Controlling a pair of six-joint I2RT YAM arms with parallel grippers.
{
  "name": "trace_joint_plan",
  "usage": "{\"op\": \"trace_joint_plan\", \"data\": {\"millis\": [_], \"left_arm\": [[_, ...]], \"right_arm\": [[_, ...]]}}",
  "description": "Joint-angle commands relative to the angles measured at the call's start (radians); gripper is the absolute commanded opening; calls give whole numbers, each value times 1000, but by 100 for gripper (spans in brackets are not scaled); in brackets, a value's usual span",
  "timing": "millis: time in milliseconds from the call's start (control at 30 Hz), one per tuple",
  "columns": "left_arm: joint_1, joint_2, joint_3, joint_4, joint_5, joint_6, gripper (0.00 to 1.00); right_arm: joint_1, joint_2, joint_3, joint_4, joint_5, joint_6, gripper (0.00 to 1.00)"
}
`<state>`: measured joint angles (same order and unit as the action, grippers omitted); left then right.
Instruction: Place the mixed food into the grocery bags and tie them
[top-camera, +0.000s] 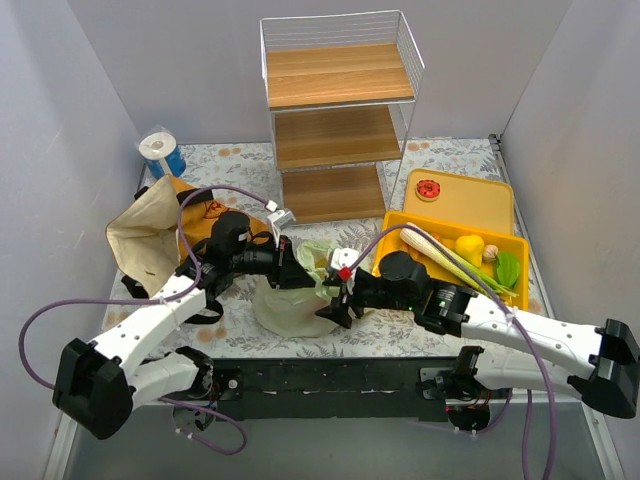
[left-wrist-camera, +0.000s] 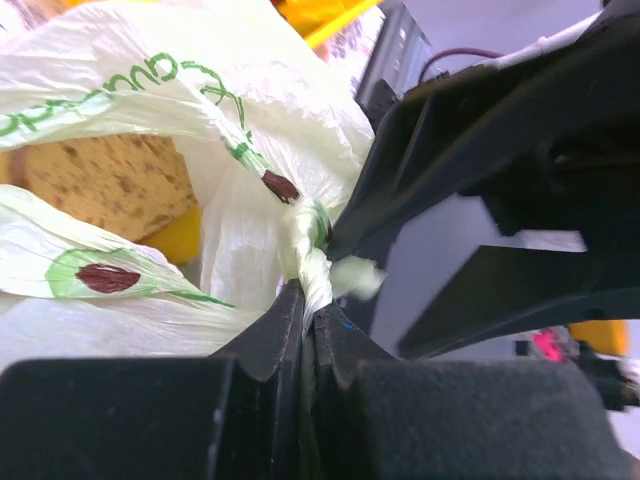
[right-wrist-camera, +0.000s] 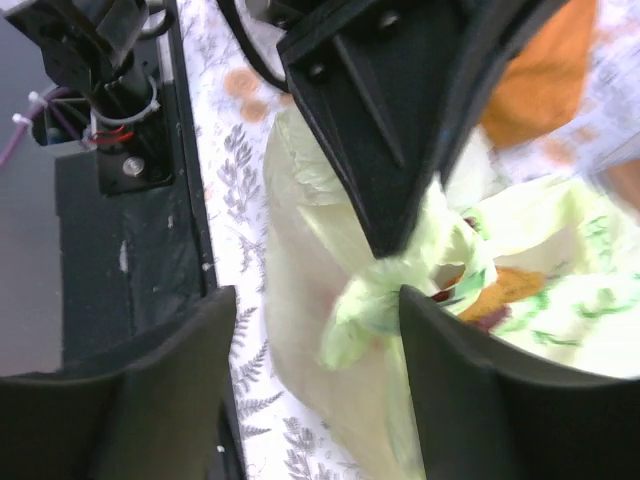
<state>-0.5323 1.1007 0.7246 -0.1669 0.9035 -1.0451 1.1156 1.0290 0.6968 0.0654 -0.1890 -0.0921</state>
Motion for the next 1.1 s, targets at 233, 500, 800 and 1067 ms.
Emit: {"op": "trace_joint_plan", "data": {"millis": [233,500,800,1067], "left_arm": [[-18,-147,33,4,-130,221,0],[-23,-225,6,64,-210,270,0],[-29,-229,6,61,-178,295,0],[-37,-232,19,46,-150,310,0]], "right_arm": [[-77,-20,311,-213,40,74,83],[-204,75,300,-181,-186,-1,82],[-209,135,259,-76,-314,-89,75],[-209,201,296,-84,-254,-172,45]]}}
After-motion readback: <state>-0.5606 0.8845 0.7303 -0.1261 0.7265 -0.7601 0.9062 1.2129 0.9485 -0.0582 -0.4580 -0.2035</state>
